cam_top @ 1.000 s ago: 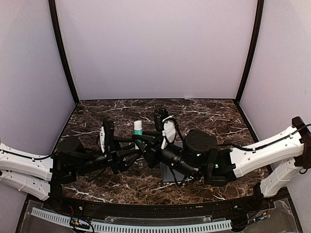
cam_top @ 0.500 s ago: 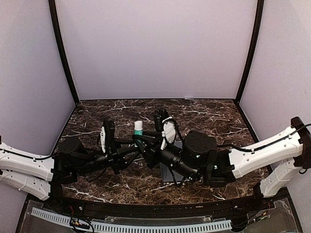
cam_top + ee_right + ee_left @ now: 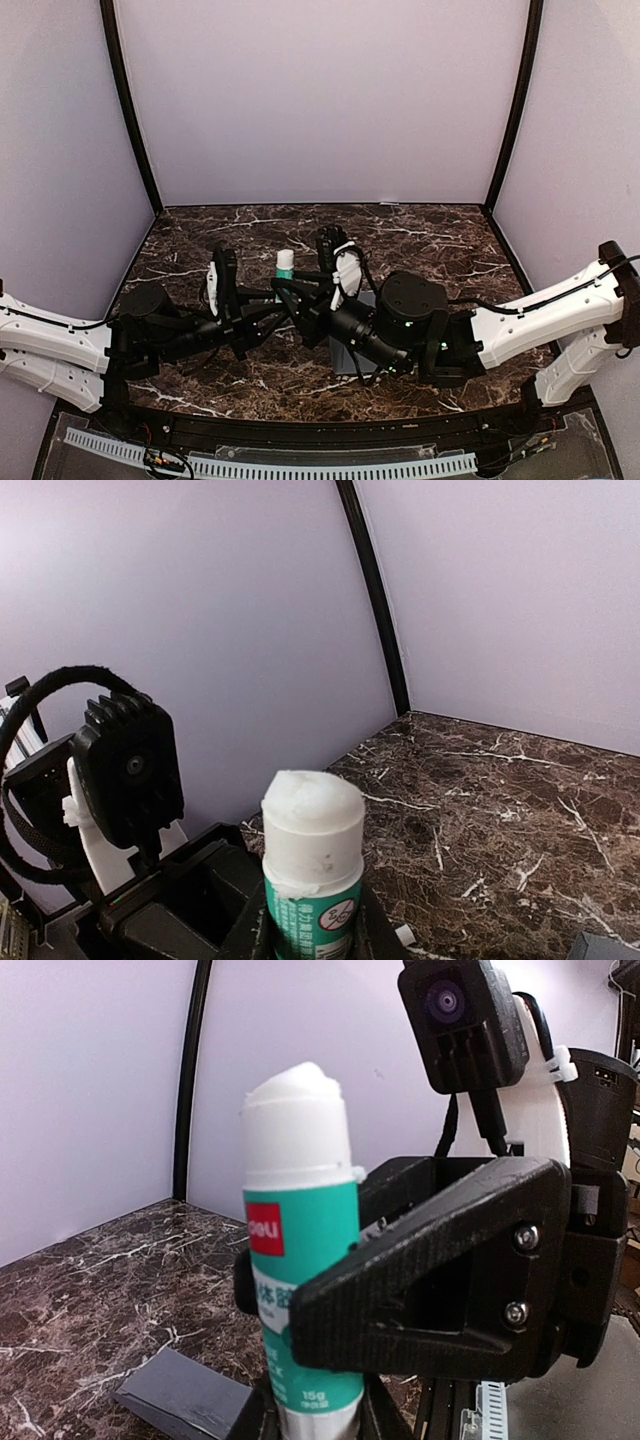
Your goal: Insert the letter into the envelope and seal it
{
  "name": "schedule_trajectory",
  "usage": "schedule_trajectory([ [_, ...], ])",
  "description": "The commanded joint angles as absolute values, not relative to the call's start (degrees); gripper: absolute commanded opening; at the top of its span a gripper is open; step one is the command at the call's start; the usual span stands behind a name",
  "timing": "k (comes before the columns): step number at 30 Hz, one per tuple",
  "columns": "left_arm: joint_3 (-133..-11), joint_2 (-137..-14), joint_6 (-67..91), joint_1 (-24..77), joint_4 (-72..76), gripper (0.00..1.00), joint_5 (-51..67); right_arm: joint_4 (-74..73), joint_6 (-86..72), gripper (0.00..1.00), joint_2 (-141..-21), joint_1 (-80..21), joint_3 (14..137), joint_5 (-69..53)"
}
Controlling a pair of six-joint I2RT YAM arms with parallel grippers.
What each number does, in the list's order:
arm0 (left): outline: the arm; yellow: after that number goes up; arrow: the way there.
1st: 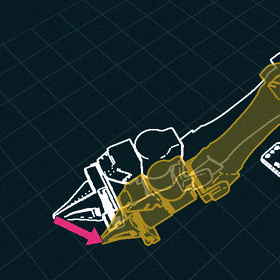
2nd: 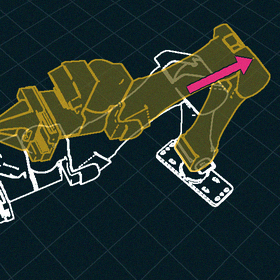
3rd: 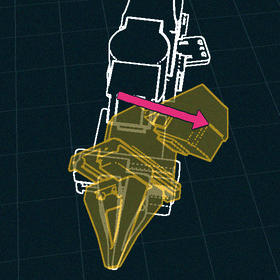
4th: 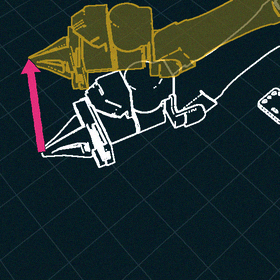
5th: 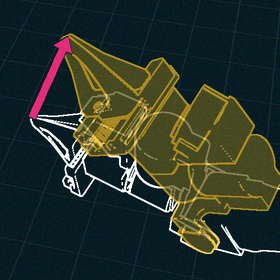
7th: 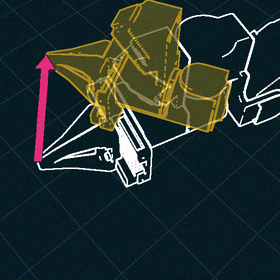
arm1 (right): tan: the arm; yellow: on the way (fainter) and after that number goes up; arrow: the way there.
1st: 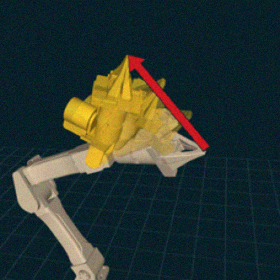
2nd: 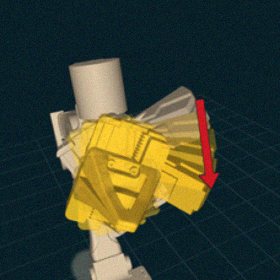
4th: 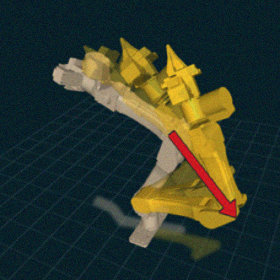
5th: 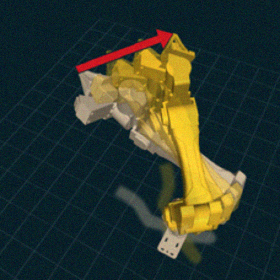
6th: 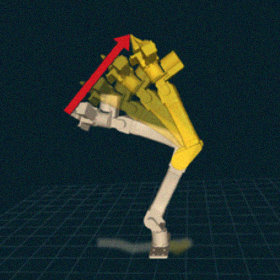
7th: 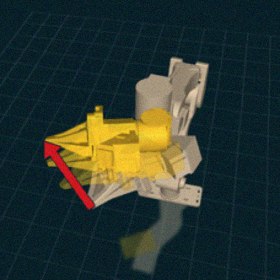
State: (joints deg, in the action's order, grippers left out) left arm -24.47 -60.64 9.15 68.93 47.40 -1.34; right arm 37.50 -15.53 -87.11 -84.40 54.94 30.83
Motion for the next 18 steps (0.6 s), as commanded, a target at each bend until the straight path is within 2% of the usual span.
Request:
schedule_trajectory([
  [1, -26.4, -59.7, 8.5, 69.3, 47.1, 0.05, -0.5, 40.3, -14.7, 0.0, -86.4, -84.9, 54.8, 30.8],
  [3, -26.3, -58.9, 8.7, 69.3, 47.0, 0.01, 1.5, 40.8, -13.2, 0.0, -85.7, -84.9, 53.7, 28.0],
  [7, -25.8, -57.0, 9.4, 69.3, 46.8, 0.01, 7.6, 41.8, -8.0, 0.0, -83.9, -84.8, 50.9, 18.4],
  [15, -25.6, -55.1, 11.8, 69.3, 48.7, 0.01, 29.9, 43.2, -5.3, 0.0, -78.5, -81.5, 45.1, -7.8],
  [18, -25.6, -55.8, 12.9, 69.3, 50.5, 0.02, 36.9, 42.3, -5.3, 0.0, -78.7, -81.1, 45.2, -13.9],
])
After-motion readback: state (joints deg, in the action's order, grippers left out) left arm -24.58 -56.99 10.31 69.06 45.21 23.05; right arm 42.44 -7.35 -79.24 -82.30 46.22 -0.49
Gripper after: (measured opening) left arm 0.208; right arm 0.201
